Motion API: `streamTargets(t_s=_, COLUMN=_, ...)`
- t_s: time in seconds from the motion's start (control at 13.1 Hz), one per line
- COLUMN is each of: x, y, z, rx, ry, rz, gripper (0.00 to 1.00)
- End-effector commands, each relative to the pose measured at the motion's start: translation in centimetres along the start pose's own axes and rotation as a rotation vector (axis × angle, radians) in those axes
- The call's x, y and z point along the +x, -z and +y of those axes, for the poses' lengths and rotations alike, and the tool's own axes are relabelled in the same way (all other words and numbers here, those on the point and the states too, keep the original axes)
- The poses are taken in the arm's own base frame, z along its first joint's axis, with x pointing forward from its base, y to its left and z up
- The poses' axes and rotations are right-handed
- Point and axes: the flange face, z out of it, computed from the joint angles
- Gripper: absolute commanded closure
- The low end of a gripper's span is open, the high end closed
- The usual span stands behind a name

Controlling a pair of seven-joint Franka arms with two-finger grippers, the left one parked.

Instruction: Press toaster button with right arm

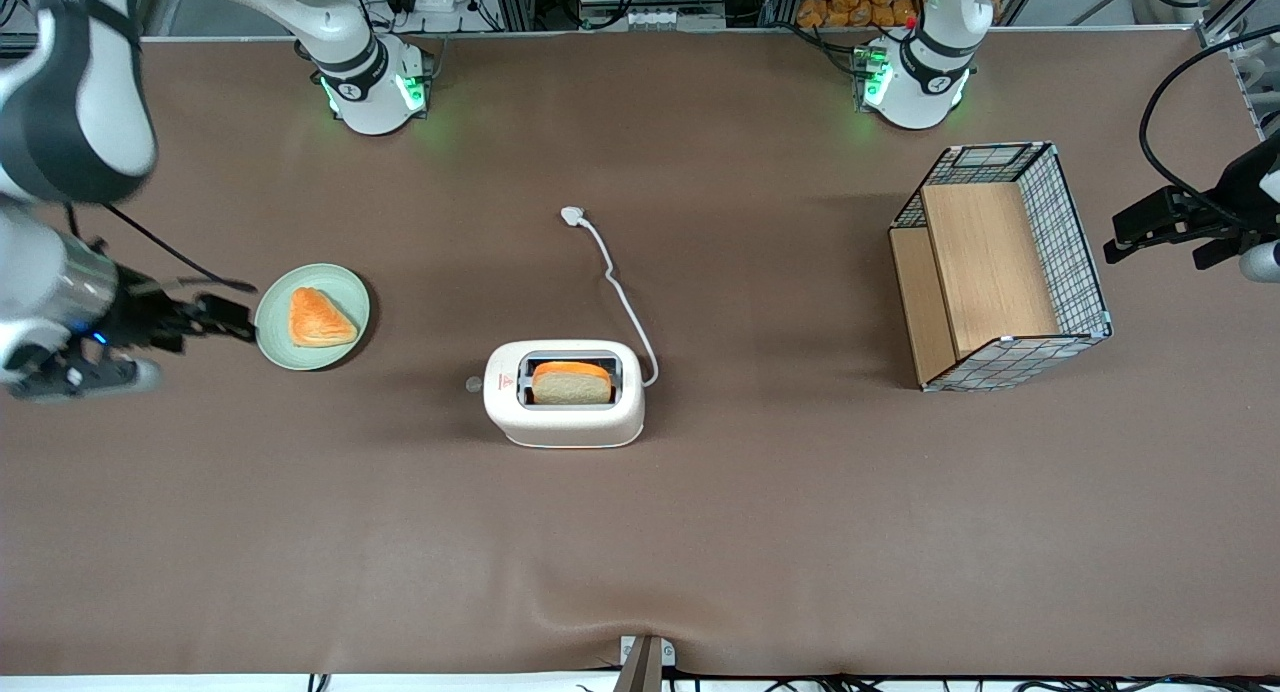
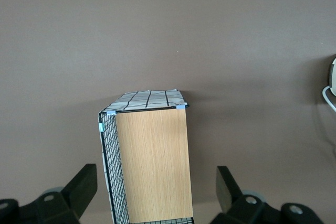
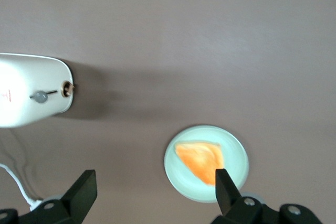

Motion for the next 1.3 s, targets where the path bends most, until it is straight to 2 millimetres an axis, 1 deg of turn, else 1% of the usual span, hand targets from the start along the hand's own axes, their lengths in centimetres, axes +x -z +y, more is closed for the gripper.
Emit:
streamTargets(t_s=0.0, x=-4.2, y=4.4, z=2.9, rx=-0.019, ry=-0.093, rz=0.011, gripper=0.0)
streamTargets(t_s=0.08, x=-4.7, y=5.4, z=2.6, rx=-0.017, ry=-0.09, rz=0.024, gripper=0.0)
streamTargets(t_s=0.15, x=-5.2, y=5.9, z=3.4, rx=-0.018, ry=-0.107, rz=0.019, gripper=0.0)
streamTargets(t_s=0.31, x=-5.8, y=5.7, z=3.5, rx=-0.016, ry=-0.167, rz=-0.023, gripper=0.0)
streamTargets(t_s=0.61, x=-6.6, y=6.7, z=4.0, rx=-0.015, ry=-0.18, rz=-0.025, gripper=0.0)
streamTargets(t_s=0.69, x=-7.2, y=7.2, z=4.2, rx=-0.013, ry=-0.186, rz=-0.032, gripper=0.0)
streamTargets(t_s=0.84, x=-8.2, y=7.9, z=3.3, rx=-0.014, ry=-0.176, rz=-0.039, gripper=0.0)
streamTargets(t_s=0.99, x=-8.9, y=7.7, z=2.7, rx=-0.016, ry=-0.219, rz=-0.088, gripper=0.0)
streamTargets(t_s=1.07, x=-8.9, y=7.7, z=2.1, rx=-0.025, ry=-0.23, rz=-0.098, gripper=0.0)
streamTargets(t_s=1.22, x=-8.7, y=7.8, z=1.8, rx=-0.046, ry=-0.235, rz=-0.092, gripper=0.0)
